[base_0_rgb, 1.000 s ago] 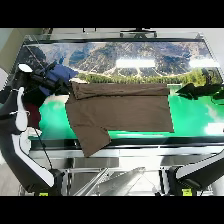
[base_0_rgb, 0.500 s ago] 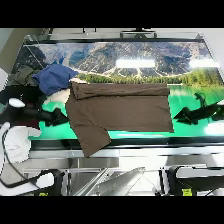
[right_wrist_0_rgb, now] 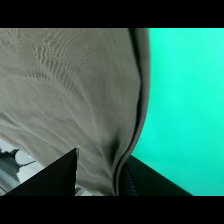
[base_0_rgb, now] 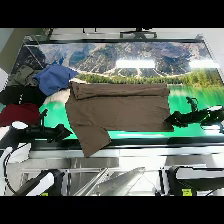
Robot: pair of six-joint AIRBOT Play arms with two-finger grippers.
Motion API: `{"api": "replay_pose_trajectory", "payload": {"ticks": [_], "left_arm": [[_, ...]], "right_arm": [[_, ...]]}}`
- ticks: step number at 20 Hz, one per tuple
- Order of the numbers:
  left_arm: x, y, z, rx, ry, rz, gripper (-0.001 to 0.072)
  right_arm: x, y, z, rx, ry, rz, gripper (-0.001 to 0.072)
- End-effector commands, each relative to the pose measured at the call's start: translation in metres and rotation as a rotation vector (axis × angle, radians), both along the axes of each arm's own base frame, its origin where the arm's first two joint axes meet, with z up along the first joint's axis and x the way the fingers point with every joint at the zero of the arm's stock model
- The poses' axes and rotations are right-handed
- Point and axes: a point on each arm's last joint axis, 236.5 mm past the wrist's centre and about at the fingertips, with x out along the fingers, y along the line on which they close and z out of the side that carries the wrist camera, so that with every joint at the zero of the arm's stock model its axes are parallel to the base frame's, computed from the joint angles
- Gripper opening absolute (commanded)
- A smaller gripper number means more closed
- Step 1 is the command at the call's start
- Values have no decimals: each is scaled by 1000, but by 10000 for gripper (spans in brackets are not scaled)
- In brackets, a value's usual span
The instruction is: Fold the shirts.
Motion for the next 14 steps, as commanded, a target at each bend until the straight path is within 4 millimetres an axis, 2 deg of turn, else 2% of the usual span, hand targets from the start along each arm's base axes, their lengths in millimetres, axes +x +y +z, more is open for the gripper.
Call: {"api": "replay_pose_trajectory", "payload": {"ticks": [1,3,6,8,11,14], "left_arm": [[-10,-6,-16,2,33,-4,243],[-9,-15,-29,18,49,-35,243],[-2,-47,-43,-16,20,-94,243],[-2,-61,-48,-29,36,-145,243],[-2,-71,-51,-40,58,-201,243],[-13,-71,-53,-51,86,-229,242]], "right_arm": [[4,3,-4,-12,-22,12,363],[5,4,-3,-6,-25,6,363],[8,6,0,7,-30,-3,363],[7,7,0,12,-28,0,363],[5,8,1,19,-24,3,363],[1,11,4,37,-10,15,360]]}}
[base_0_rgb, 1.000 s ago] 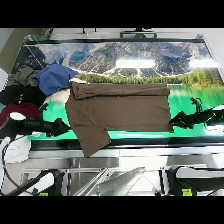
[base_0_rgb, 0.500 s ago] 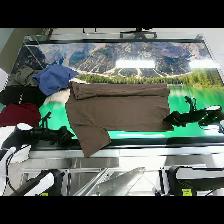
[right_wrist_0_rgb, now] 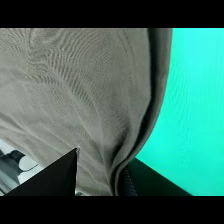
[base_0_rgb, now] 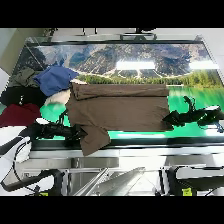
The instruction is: Fold the shirts.
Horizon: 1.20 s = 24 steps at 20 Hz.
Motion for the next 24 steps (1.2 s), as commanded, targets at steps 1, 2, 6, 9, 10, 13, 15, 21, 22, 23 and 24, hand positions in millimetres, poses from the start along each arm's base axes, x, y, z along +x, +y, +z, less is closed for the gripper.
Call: {"api": "replay_pose_trajectory", "payload": {"ticks": [1,2,6,9,10,13,15,21,22,23,24], "left_arm": [[-10,4,-12,30,14,-47,229],[-12,7,-12,25,19,-38,204],[-16,11,-6,-11,45,-21,202],[-14,13,-3,-26,26,-22,25],[-14,13,-3,-30,28,-24,25],[-6,11,7,-44,4,-44,25],[11,12,25,-42,-71,-52,25],[55,17,82,-21,-277,-69,25],[64,16,93,-30,-303,-75,25],[73,14,103,-34,-327,-87,25],[82,11,112,-36,-353,-109,25]], "right_arm": [[-5,4,4,23,20,8,360],[-6,3,3,21,24,9,360],[-19,4,3,22,60,55,360],[-32,4,1,18,117,68,266],[-33,5,3,26,126,68,150],[-34,7,7,37,127,73,16],[-30,3,10,18,107,73,17],[0,-13,28,-27,58,27,17],[7,-11,35,-8,38,20,17],[18,-6,47,32,6,1,18],[30,-1,59,76,-30,-24,18]]}}
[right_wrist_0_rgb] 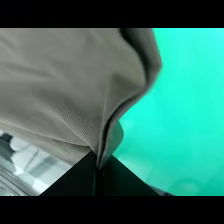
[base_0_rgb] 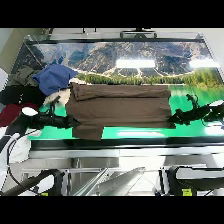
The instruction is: Fold the shirts.
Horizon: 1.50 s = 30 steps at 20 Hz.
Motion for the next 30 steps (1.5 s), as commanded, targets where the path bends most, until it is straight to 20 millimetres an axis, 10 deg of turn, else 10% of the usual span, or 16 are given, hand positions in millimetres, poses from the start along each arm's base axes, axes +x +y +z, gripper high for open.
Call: {"api": "replay_pose_trajectory", "payload": {"ticks": [1,9,18,19,20,24,25,26,30], "left_arm": [[31,-9,39,-17,-95,-55,25],[163,-10,79,8,-305,-90,26],[248,-22,18,11,-330,-128,28],[250,-24,12,4,-319,-147,61],[251,-25,9,-5,-306,-159,245],[266,-15,22,-11,-323,-147,283],[273,-9,31,-8,-349,-136,282],[278,-2,41,-6,-365,-118,282],[279,22,56,-9,-342,-41,283]], "right_arm": [[40,14,40,127,-109,-84,18],[143,-18,84,160,-436,-363,18],[182,-11,5,111,-468,-409,19],[182,-11,4,104,-479,-396,19],[183,-13,7,97,-499,-384,25],[191,-29,32,15,-581,-300,163],[195,-39,35,-20,-588,-289,233],[199,-52,35,-80,-584,-289,462],[203,-88,33,-235,-524,-249,645]]}}
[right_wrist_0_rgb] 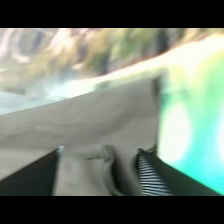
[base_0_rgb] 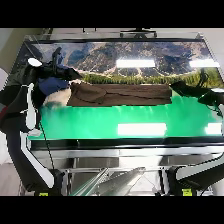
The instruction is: Fold the shirts.
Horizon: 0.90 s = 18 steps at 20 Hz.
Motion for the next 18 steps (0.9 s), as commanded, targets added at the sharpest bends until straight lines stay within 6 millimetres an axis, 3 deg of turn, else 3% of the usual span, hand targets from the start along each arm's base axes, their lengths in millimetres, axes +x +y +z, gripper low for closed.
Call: {"api": "replay_pose_trajectory", "payload": {"ticks": [1,4,11,12,13,15,16,18], "left_arm": [[-3,15,12,-11,19,41,283],[-8,16,19,-12,20,33,283],[-18,-14,29,-11,11,-45,283],[-20,-21,29,-11,11,-57,283],[-21,-27,29,-11,11,-68,283],[-26,-41,29,-11,11,-95,282],[-28,-51,29,-10,10,-112,282],[-34,-72,29,-10,6,-146,279]], "right_arm": [[-3,-22,-8,-107,98,39,647],[-4,-4,-20,-22,161,124,648],[-13,39,-61,98,267,260,635],[-14,44,-63,115,270,268,582],[-14,48,-64,118,271,278,447],[-13,55,-57,137,263,294,95],[-11,58,-48,162,247,304,18],[-2,67,-15,227,193,339,18]]}}
